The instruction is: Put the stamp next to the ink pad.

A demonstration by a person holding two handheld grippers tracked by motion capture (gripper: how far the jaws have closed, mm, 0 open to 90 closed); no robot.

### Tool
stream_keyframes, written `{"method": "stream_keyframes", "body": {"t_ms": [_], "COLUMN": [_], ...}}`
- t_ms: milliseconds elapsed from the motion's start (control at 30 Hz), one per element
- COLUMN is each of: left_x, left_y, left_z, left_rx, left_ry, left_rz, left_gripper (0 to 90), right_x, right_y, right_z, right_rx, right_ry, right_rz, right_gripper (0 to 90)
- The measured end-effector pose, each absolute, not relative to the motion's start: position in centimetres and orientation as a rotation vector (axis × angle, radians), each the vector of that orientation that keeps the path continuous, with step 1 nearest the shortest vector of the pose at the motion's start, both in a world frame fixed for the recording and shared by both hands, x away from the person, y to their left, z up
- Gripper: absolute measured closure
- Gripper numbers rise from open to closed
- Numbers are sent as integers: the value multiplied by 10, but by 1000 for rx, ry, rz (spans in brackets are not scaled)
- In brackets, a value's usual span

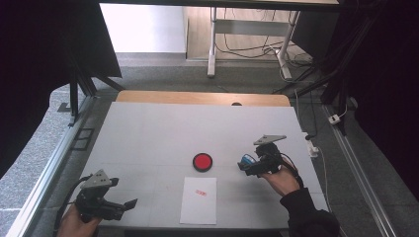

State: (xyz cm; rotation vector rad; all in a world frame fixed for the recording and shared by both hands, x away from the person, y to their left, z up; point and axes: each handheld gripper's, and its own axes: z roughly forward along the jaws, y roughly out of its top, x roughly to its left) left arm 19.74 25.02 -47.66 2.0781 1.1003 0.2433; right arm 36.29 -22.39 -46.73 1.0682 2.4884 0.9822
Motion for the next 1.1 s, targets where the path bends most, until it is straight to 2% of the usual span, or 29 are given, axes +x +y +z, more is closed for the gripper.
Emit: {"method": "stream_keyframes", "body": {"t_ms": [400, 1100], "left_x": [197, 197], "left_y": [250, 251], "left_z": [-477, -476], "left_rx": [2077, 2076], "left_ry": [1098, 1091], "left_rz": [241, 241], "left_gripper": [9, 6], "right_x": [344, 302], "right_y": [-219, -235], "right_z": [-456, -445], "right_rx": [1015, 1003], "right_ry": [2504, 2432], "right_rz": [1002, 1066], "right_gripper": [12, 4]}}
